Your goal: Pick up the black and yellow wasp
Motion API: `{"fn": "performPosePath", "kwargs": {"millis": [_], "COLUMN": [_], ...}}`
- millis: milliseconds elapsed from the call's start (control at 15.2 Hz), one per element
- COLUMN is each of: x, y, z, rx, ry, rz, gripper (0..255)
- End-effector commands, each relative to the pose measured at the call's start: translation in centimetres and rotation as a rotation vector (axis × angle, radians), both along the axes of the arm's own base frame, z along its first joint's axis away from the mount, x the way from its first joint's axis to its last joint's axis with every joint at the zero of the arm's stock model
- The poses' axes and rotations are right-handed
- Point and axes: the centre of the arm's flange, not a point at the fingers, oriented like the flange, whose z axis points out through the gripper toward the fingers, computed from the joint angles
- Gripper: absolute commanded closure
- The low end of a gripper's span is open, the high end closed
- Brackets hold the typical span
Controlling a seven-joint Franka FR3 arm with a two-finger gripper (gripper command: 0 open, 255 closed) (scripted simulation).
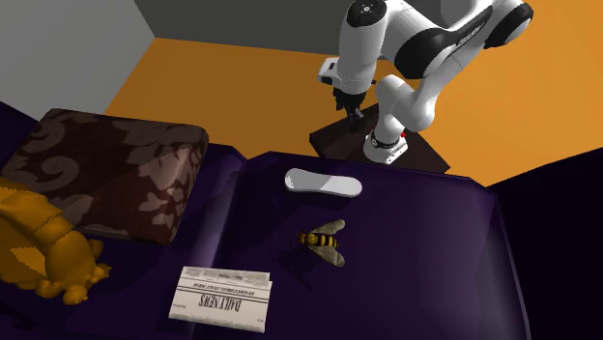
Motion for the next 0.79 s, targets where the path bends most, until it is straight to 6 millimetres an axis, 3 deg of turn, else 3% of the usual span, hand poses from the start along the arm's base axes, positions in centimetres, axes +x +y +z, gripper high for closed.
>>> {"fn": "performPosePath", "kwargs": {"millis": [0, 726], "x": [0.0, 9.7], "y": [0.0, 8.8], "z": [0.0, -0.4], "rx": [0.000, 0.098], "ry": [0.000, -0.039], "rz": [0.000, 0.145], "gripper": [0, 0]}}
